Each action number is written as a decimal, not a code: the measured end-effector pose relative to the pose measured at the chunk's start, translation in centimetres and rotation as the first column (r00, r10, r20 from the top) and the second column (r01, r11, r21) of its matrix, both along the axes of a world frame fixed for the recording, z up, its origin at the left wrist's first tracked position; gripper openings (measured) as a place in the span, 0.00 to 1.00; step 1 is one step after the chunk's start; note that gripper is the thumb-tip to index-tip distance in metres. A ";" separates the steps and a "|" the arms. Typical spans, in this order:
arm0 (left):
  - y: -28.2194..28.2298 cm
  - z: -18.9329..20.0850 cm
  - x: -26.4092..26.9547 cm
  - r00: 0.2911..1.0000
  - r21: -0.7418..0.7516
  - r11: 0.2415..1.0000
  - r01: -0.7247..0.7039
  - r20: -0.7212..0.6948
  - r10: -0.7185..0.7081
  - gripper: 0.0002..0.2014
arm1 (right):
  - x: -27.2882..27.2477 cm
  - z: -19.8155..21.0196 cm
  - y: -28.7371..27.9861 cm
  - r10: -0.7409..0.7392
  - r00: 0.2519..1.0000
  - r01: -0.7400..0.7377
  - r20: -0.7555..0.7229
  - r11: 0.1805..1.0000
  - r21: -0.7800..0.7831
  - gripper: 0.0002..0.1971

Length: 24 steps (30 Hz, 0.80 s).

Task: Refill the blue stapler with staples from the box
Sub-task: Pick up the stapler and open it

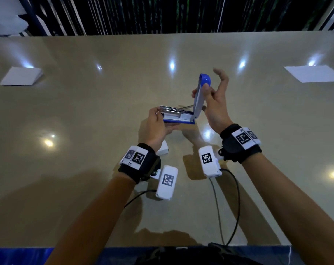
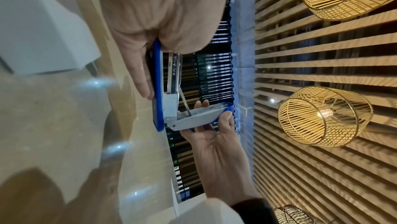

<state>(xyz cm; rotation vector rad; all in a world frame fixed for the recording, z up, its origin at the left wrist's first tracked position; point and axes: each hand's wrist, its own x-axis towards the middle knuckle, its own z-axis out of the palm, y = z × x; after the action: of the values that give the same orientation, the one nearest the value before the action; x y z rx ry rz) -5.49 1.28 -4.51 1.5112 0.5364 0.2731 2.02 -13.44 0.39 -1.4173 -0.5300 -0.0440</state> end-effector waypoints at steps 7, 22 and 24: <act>-1.1 3.0 -0.6 0.993 -0.180 0.983 0.042 0.118 -0.021 0.11 | 0.4 0.5 0.4 -0.097 0.985 0.106 0.144 0.992 -0.062 0.12; 1.0 2.5 -0.3 0.976 -0.490 0.871 -0.029 0.173 0.130 0.11 | 2.8 -0.6 -0.9 -0.271 0.809 0.416 -0.522 0.891 0.182 0.08; 1.5 2.7 -0.2 0.975 -0.458 0.889 -0.022 0.187 0.121 0.12 | 2.7 -1.1 -1.4 -0.455 0.877 0.445 -0.154 0.890 -0.098 0.10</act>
<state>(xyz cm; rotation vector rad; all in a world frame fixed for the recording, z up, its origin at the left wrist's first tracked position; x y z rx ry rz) -5.74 2.73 -1.79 0.9937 0.4486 0.3352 4.72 -14.84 -0.74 -1.5622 -0.0466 -0.2788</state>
